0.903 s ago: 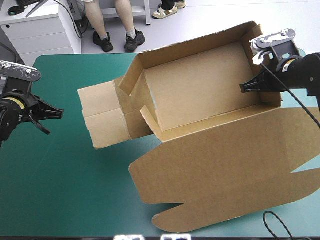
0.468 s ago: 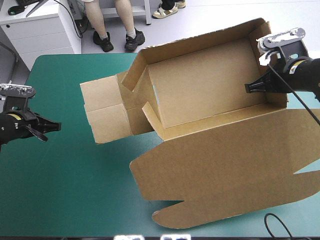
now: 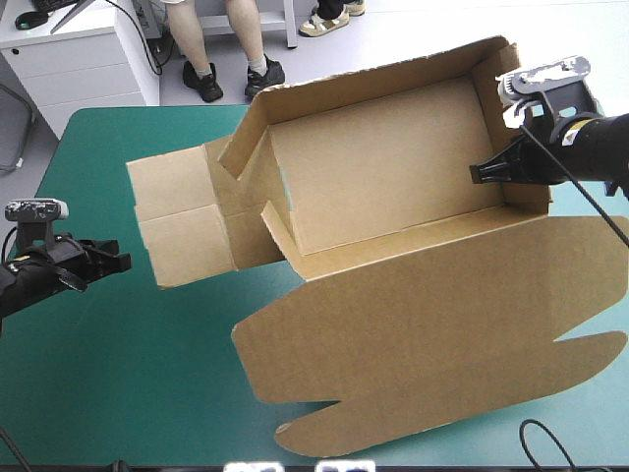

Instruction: Fold the box

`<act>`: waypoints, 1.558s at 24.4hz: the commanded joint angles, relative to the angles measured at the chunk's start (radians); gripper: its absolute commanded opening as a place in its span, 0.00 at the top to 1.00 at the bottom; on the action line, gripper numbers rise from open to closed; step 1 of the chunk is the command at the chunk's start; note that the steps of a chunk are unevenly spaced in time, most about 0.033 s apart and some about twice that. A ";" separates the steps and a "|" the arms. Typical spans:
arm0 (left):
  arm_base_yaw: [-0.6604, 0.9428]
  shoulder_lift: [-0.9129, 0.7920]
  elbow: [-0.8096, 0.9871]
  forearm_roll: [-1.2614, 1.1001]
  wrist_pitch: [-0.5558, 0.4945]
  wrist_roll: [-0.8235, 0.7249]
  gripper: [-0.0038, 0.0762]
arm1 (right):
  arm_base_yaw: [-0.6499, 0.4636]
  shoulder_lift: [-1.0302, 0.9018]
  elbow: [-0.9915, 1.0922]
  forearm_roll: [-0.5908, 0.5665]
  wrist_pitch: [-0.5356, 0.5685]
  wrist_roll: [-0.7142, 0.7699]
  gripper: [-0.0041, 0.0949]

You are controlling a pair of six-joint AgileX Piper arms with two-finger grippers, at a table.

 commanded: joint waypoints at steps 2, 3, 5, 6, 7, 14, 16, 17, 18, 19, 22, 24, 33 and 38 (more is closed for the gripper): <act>0.004 -0.018 -0.009 -0.090 -0.044 0.038 0.94 | -0.026 -0.033 -0.029 0.078 -0.058 -0.034 0.98; 0.004 -0.018 -0.009 -0.090 -0.044 0.038 0.94 | -0.049 -0.032 -0.029 0.115 -0.041 -0.059 0.98; 0.002 -0.018 -0.009 -0.101 -0.048 0.040 0.94 | -0.104 -0.032 -0.029 0.208 -0.027 -0.093 0.98; 0.002 -0.018 -0.009 -0.107 -0.048 0.040 0.94 | -0.143 -0.032 -0.029 0.268 -0.027 -0.106 0.98; 0.002 -0.018 -0.009 -0.117 -0.046 0.048 0.94 | -0.184 -0.032 -0.029 0.328 -0.024 -0.135 0.98; -0.002 -0.018 -0.009 -0.340 0.072 0.178 0.94 | -0.282 -0.032 -0.027 0.466 -0.004 -0.209 0.98; -0.020 -0.018 -0.009 -0.412 0.093 0.210 0.94 | -0.282 -0.032 -0.027 0.473 -0.004 -0.219 0.98; -0.025 -0.018 -0.009 -0.425 0.097 0.217 0.94 | -0.282 -0.032 -0.027 0.473 -0.004 -0.221 0.98; -0.035 -0.018 -0.009 -0.450 0.108 0.217 0.94 | -0.282 -0.032 -0.027 0.473 -0.004 -0.221 0.98; -0.038 -0.018 -0.009 -0.454 0.113 0.217 0.94 | -0.282 -0.032 -0.027 0.473 -0.004 -0.221 0.98; -0.069 -0.018 -0.009 -0.518 0.129 0.217 0.94 | -0.282 -0.034 0.009 0.511 -0.004 -0.247 0.98; -0.074 -0.016 -0.009 -0.583 0.155 0.219 0.94 | -0.280 -0.034 0.052 0.536 -0.004 -0.264 0.98; -0.087 0.034 -0.017 -0.729 0.409 0.234 0.94 | -0.230 -0.044 0.088 0.504 -0.004 -0.271 0.98; -0.112 0.035 -0.056 -0.727 0.450 0.229 0.94 | -0.219 -0.044 0.090 0.486 -0.004 -0.262 0.98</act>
